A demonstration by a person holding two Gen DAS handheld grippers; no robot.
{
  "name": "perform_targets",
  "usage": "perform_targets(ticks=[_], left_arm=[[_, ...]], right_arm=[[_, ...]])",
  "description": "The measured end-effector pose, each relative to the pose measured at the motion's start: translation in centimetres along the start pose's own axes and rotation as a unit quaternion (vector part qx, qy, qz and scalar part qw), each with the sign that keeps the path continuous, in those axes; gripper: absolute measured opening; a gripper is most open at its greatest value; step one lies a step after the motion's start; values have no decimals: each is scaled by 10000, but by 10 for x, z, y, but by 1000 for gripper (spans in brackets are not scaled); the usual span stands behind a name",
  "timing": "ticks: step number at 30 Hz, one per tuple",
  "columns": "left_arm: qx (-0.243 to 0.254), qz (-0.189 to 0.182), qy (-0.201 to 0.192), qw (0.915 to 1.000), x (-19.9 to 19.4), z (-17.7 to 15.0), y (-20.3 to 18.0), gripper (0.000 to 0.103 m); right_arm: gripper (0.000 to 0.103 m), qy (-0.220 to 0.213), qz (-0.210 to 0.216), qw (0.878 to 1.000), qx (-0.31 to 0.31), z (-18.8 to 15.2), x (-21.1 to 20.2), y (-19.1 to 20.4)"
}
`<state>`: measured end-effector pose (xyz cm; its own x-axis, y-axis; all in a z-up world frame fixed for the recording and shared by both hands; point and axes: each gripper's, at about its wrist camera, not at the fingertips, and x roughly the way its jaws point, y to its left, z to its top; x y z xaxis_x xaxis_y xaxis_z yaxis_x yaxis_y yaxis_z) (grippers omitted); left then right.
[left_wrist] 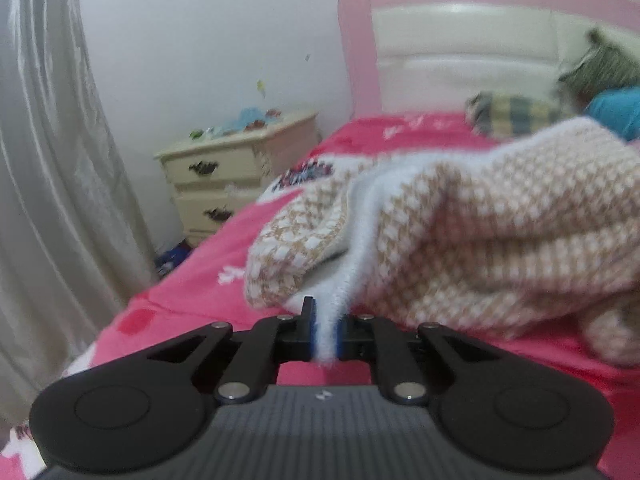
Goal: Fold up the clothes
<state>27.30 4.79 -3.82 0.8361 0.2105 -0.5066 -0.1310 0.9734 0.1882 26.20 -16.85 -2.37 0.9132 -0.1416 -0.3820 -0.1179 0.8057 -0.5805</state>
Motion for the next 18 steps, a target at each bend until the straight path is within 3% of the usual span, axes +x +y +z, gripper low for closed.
perform_targets(ticks=[5,10,15,18], left_arm=[[-135,-449,-371,9982,-81,18,39,9],[-230,-1100,-575,9920,-177,13,74,9],[-32,-1812,-613,9815,-281,-25,105,9],[156,-2330,-159,9722,-327,-62,121,9]], right_arm=[[5,-345,148,9986,363,1,-64,-34],[5,-774,291,9957,407,-3,-145,-53],[5,-927,554,9940,-149,-12,-243,-52],[5,-584,838,9933,-534,-34,-309,-53]])
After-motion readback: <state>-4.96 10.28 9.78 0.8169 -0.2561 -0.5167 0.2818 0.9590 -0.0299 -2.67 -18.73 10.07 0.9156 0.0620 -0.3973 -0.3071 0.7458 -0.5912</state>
